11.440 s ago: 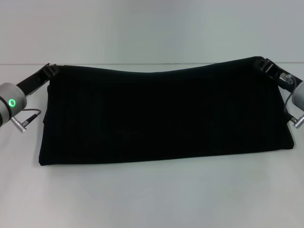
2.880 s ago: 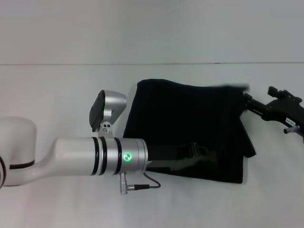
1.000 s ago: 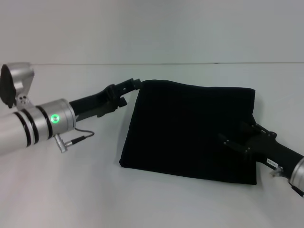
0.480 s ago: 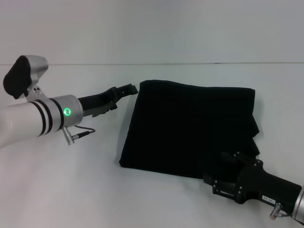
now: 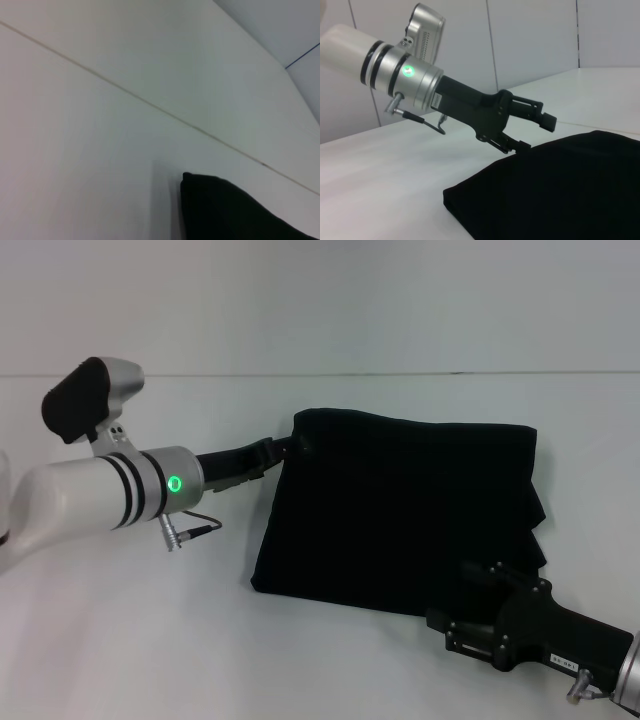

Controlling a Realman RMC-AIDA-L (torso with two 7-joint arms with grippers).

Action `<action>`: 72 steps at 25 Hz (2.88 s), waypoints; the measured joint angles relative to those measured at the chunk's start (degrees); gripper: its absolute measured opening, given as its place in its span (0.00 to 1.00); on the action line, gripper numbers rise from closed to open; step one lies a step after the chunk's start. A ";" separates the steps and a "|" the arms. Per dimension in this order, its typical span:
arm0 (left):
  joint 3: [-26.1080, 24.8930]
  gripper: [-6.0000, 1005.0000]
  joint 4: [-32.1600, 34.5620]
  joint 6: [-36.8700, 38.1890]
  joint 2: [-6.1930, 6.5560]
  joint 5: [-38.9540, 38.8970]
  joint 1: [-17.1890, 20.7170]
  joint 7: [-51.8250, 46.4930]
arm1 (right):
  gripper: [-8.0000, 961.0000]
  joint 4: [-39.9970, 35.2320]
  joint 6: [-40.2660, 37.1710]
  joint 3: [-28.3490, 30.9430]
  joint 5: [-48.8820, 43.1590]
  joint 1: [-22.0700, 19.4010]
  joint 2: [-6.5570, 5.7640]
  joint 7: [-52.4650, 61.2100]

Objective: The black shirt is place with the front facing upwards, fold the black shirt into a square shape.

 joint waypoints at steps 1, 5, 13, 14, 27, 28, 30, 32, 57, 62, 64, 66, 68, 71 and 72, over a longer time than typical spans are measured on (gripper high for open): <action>0.00 0.94 0.00 0.00 0.00 0.00 0.00 0.00 | 0.90 0.00 -0.03 -0.02 -0.01 0.00 0.00 0.03; 0.13 0.94 0.00 -0.11 -0.32 -0.01 0.04 0.00 | 0.90 -0.04 -0.05 -0.02 -0.04 -0.02 0.00 0.07; 1.47 0.94 -0.11 0.37 -1.12 -0.01 -0.22 -0.22 | 0.90 -0.11 -0.20 -0.01 -0.10 0.08 0.00 0.13; 1.46 0.94 -0.11 0.48 -1.20 -0.01 -0.25 -0.25 | 0.90 -0.11 -0.31 -0.01 -0.11 0.09 -0.01 0.14; 1.43 0.77 0.13 4.25 -1.28 -0.44 -0.04 1.35 | 0.90 -0.28 -2.14 0.19 -0.13 -0.45 -0.11 -0.13; 1.41 0.74 0.12 4.23 -1.28 -0.44 -0.02 1.36 | 0.90 -0.30 -2.26 0.26 -0.12 -0.45 -0.10 -0.14; 1.30 0.65 0.08 4.15 -1.27 -0.44 0.13 1.37 | 0.90 -0.30 -2.44 0.34 -0.10 -0.45 -0.10 -0.15; 1.29 0.56 0.06 3.77 -1.27 -0.45 0.33 1.42 | 0.90 -0.30 -2.55 0.40 -0.07 -0.47 -0.09 -0.16; -1.69 0.11 -2.55 7.17 -1.84 -24.31 11.05 9.10 | 0.90 -0.79 -2.81 1.11 0.44 0.09 -0.08 -0.37; -1.71 0.11 -3.33 8.16 -1.65 -25.36 11.27 9.93 | 0.90 -1.17 -2.82 1.21 0.42 0.23 0.00 -0.37; -1.71 0.11 -3.29 8.29 -1.63 -25.38 11.28 9.94 | 0.90 -1.18 -2.82 1.22 0.41 0.28 0.02 -0.37; -1.70 0.11 -3.11 8.56 -1.57 -25.41 11.29 10.07 | 0.90 -1.16 -2.82 1.20 0.40 0.32 0.07 -0.37; -1.71 0.11 -2.98 8.63 -1.53 -25.44 11.31 10.46 | 0.90 -1.06 -2.82 1.17 0.40 0.34 0.09 -0.37; -1.80 0.11 -2.65 8.79 -1.36 -25.44 11.34 11.54 | 0.90 -0.99 -2.84 1.15 0.40 0.34 0.09 -0.37; -1.97 0.11 -2.56 8.86 -1.30 -25.44 11.39 11.84 | 0.90 -0.99 -2.89 1.14 0.40 0.34 0.09 -0.37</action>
